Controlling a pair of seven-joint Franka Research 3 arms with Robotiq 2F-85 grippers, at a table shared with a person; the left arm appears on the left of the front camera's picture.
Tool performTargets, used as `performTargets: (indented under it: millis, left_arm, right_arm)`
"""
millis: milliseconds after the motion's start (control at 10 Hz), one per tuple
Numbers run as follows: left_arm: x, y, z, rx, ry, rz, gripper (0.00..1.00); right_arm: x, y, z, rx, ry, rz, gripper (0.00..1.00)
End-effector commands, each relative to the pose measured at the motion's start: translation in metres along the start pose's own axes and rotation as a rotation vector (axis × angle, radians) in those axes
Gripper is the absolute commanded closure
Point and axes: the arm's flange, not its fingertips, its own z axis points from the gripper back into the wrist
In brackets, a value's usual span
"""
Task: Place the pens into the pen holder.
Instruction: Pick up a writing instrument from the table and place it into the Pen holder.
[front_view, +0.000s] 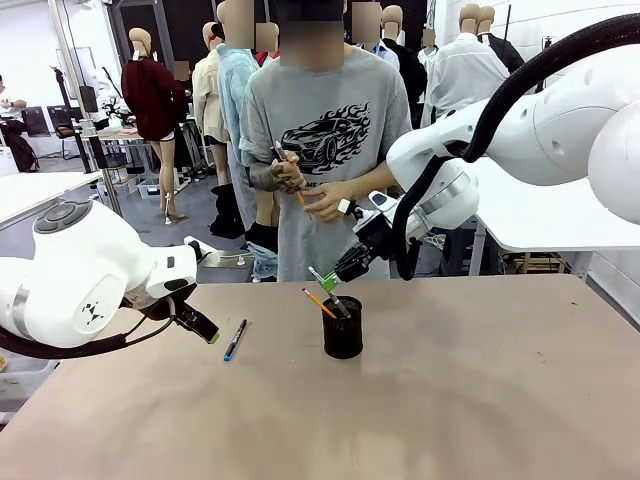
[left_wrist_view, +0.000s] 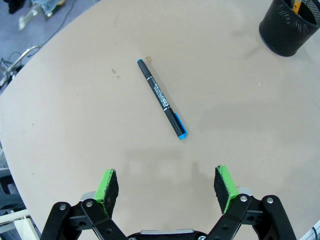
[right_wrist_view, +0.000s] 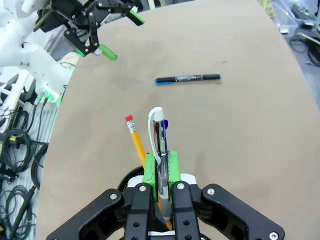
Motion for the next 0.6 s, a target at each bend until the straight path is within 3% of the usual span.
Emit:
performTargets:
  millis: [0,200,500]
  left_arm:
    - [0.0,0.002,0.001,0.0,-0.002,0.005,0.0]
    - [0.0,0.002,0.001,0.0,-0.002,0.005,0.0]
    - [0.0,0.002,0.001,0.0,-0.002,0.005,0.0]
  right_arm:
    - [0.001,-0.007,0.0,-0.008,0.022,0.004,0.9]
    - [-0.009,-0.008,0.001,-0.015,0.02,-0.005,0.53]
    - [-0.016,0.019,0.028,-0.068,-0.016,0.036,0.53]
